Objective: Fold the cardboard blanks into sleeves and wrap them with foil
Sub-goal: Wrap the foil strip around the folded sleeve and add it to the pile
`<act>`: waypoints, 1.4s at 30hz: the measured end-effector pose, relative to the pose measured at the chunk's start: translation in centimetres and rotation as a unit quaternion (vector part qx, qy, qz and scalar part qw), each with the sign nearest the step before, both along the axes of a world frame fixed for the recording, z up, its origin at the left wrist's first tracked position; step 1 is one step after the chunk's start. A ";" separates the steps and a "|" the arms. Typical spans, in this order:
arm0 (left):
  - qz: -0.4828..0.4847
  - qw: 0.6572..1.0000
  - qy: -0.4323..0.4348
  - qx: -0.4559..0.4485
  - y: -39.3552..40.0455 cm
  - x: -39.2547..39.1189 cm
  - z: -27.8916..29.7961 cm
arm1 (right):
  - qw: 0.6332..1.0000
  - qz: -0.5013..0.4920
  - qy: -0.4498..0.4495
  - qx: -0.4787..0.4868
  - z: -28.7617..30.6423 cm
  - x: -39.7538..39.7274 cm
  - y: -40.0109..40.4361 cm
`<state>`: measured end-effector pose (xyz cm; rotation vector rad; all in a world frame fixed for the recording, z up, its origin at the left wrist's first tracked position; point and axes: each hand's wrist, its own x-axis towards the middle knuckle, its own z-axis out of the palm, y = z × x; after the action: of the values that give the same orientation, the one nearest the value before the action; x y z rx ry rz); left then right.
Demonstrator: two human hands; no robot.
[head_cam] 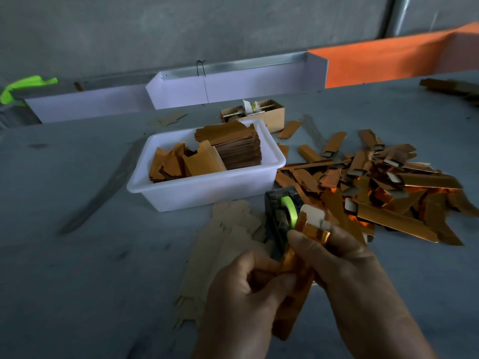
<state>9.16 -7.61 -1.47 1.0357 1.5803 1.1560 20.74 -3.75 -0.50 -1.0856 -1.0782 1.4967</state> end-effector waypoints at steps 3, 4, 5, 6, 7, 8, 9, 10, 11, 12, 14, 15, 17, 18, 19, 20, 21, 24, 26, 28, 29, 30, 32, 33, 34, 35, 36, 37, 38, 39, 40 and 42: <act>-0.032 0.999 -0.031 -0.011 -0.1 -0.5 -0.2 | 0.999 -0.002 -0.014 -0.030 -0.4 0.5 0.4; -0.049 0.997 -0.052 -0.015 -0.1 -0.5 -0.2 | 0.999 -0.004 -0.018 -0.033 -0.4 0.6 0.6; -0.069 0.994 -0.081 -0.018 -0.2 -0.4 0.0 | 0.999 -0.007 -0.016 -0.034 -0.3 0.7 0.7; -0.083 0.990 -0.111 -0.022 -0.2 -0.3 0.1 | 0.999 -0.009 -0.010 -0.030 -0.2 0.8 0.8; -0.091 0.986 -0.141 -0.024 -0.2 -0.3 0.1 | 1.000 -0.008 -0.016 -0.014 -0.1 0.9 0.9; -0.095 0.982 -0.164 -0.024 -0.2 -0.1 0.0 | 0.999 -0.002 -0.036 0.015 0.0 1.0 1.0; -0.095 0.979 -0.180 -0.024 0.0 -0.1 -0.1 | 0.998 0.002 -0.056 0.039 0.1 1.1 1.1; -0.094 0.977 -0.192 -0.024 0.1 0.0 -0.2 | 0.996 -0.001 -0.069 0.050 0.0 1.0 1.3; -0.091 0.975 -0.202 -0.025 0.1 0.0 -0.3 | 0.997 -0.005 -0.064 0.033 0.0 1.1 1.4; -0.086 0.973 -0.212 -0.029 0.1 0.0 -0.4 | 0.998 -0.010 -0.055 0.002 -0.1 1.2 1.6; -0.075 0.971 -0.224 -0.041 0.1 0.0 -0.3 | 0.998 -0.009 -0.046 -0.042 0.1 1.3 1.6; -0.059 0.974 -0.214 -0.038 0.2 0.0 -0.2 | 0.997 -0.004 -0.062 -0.036 0.1 1.6 1.7; 0.015 0.989 -0.146 -0.017 0.2 -0.2 -0.4 | 0.994 -0.021 -0.103 0.015 0.2 2.4 1.9; 0.057 0.993 -0.104 0.000 0.2 -0.4 -0.6 | 0.991 -0.048 -0.117 0.040 0.2 3.0 2.1; 0.082 0.994 -0.072 0.013 0.2 -0.8 -0.7 | 0.987 -0.077 -0.132 0.053 0.1 3.8 2.4; 0.093 0.994 -0.051 0.021 0.3 -1.1 -0.9 | 0.982 -0.099 -0.151 0.057 -0.2 4.5 2.7; 0.097 0.994 -0.038 0.021 0.3 -1.3 -1.0 | 0.976 -0.108 -0.177 0.058 -0.6 5.2 2.9; 0.098 0.994 -0.048 0.004 0.3 -1.3 -1.5 | 0.966 -0.069 -0.243 0.051 -1.9 6.1 3.0; 0.089 0.994 -0.068 -0.001 0.4 -0.8 -1.6 | 0.968 -0.043 -0.244 0.031 -2.6 5.8 2.9; 0.080 0.994 -0.072 -0.002 0.5 -0.3 -1.6 | 0.965 -0.021 -0.259 0.032 -3.0 5.1 2.8; 0.082 0.994 -0.077 -0.002 0.5 -0.1 -1.6 | 0.964 -0.015 -0.263 0.036 -3.1 4.7 2.8; 0.086 0.993 -0.083 -0.004 0.6 0.1 -1.6 | 0.963 -0.009 -0.264 0.043 -3.2 4.4 2.8; 0.096 0.990 -0.101 -0.012 0.7 0.6 -1.6 | 0.958 0.005 -0.278 0.062 -3.3 3.8 2.9; 0.097 0.989 -0.111 -0.014 0.7 0.9 -1.7 | 0.956 0.008 -0.285 0.069 -3.3 3.5 2.9; 0.098 0.988 -0.121 -0.015 0.7 1.1 -1.8 | 0.954 0.009 -0.292 0.074 -3.3 3.4 3.0; 0.100 0.987 -0.127 -0.012 0.7 1.3 -2.0 | 0.951 0.008 -0.299 0.079 -3.4 3.2 3.0; 0.103 0.986 -0.129 -0.009 0.8 1.5 -2.1 | 0.948 0.007 -0.307 0.082 -3.5 3.1 3.1; 0.105 0.986 -0.131 -0.006 0.8 1.6 -2.2 | 0.945 0.003 -0.317 0.084 -3.5 3.0 3.0; 0.108 0.985 -0.133 -0.004 0.9 1.7 -2.4 | 0.942 0.000 -0.326 0.083 -3.6 2.9 3.0; 0.111 0.984 -0.136 -0.005 1.0 1.7 -2.5 | 0.940 0.000 -0.332 0.081 -3.6 2.8 3.1; 0.115 0.983 -0.140 -0.008 1.0 1.8 -2.7 | 0.939 0.002 -0.335 0.079 -3.6 2.7 3.2; 0.120 0.982 -0.147 -0.014 1.3 1.9 -3.1 | 0.938 0.002 -0.339 0.079 -3.5 2.5 3.4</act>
<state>11.09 -6.34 -4.55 0.6316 1.5052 1.3749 23.29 -0.35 -3.96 -1.5300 -1.6341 1.0188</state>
